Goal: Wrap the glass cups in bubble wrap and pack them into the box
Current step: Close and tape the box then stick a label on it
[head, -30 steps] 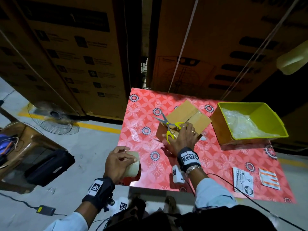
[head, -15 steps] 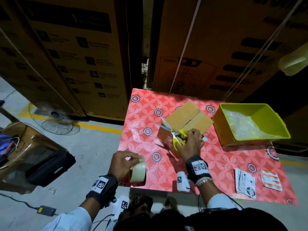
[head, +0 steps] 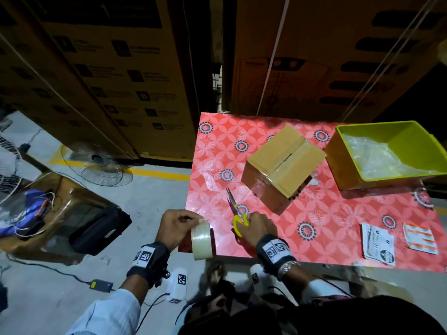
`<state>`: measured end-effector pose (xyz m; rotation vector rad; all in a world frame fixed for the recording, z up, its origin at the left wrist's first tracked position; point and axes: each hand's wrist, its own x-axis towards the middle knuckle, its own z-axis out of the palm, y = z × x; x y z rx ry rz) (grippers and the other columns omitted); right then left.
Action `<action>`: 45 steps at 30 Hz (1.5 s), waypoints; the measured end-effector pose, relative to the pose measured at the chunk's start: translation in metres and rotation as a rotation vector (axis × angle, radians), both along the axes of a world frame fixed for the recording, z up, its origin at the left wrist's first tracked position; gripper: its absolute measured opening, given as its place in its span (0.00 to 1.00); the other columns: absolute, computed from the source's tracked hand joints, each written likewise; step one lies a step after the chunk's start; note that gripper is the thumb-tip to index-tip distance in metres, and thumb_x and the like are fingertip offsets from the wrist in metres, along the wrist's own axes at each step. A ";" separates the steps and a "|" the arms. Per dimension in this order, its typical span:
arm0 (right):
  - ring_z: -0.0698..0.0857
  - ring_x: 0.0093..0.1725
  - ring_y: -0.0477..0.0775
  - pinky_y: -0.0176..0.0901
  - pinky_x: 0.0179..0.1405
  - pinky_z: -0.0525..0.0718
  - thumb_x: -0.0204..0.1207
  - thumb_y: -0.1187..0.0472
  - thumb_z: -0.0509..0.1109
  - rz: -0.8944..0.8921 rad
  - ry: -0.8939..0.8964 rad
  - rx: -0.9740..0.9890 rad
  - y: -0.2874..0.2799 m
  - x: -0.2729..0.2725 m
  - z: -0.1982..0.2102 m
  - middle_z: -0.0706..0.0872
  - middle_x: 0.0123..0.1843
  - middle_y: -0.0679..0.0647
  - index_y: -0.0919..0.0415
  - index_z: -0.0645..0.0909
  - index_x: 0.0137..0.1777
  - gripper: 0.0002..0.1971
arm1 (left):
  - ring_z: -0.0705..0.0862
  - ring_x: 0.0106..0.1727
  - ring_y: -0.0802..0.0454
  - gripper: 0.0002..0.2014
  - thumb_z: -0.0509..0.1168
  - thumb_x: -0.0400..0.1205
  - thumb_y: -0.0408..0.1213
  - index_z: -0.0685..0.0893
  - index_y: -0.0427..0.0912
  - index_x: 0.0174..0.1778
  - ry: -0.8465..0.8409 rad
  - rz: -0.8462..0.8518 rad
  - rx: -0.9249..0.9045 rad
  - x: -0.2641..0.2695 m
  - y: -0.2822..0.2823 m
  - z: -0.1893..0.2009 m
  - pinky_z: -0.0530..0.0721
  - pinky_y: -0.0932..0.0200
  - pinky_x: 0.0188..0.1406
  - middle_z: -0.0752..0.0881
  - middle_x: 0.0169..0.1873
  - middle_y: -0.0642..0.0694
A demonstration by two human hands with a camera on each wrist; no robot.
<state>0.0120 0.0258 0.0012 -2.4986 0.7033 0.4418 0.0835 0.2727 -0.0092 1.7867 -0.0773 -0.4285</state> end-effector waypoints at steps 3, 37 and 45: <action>0.87 0.57 0.68 0.48 0.49 0.81 0.80 0.34 0.64 0.039 0.036 0.012 0.020 0.012 -0.022 0.88 0.58 0.62 0.58 0.84 0.57 0.26 | 0.93 0.46 0.40 0.03 0.82 0.74 0.29 0.95 0.35 0.39 0.019 -0.017 0.013 -0.001 0.000 -0.007 0.89 0.49 0.52 0.95 0.39 0.41; 0.90 0.42 0.64 0.66 0.50 0.91 0.69 0.41 0.80 -0.314 -0.005 0.999 0.068 0.003 -0.053 0.84 0.36 0.70 0.72 0.83 0.38 0.29 | 0.91 0.37 0.46 0.04 0.83 0.72 0.27 0.95 0.36 0.36 0.149 0.012 0.114 0.042 -0.030 -0.078 0.88 0.56 0.40 0.93 0.35 0.40; 0.88 0.33 0.58 0.54 0.38 0.88 0.74 0.49 0.81 -0.362 0.033 1.028 0.077 0.017 -0.052 0.80 0.32 0.67 0.81 0.80 0.39 0.30 | 0.75 0.38 0.57 0.32 0.92 0.59 0.40 0.80 0.43 0.51 -0.102 -0.108 0.459 0.066 -0.019 -0.085 0.74 0.61 0.36 0.74 0.47 0.50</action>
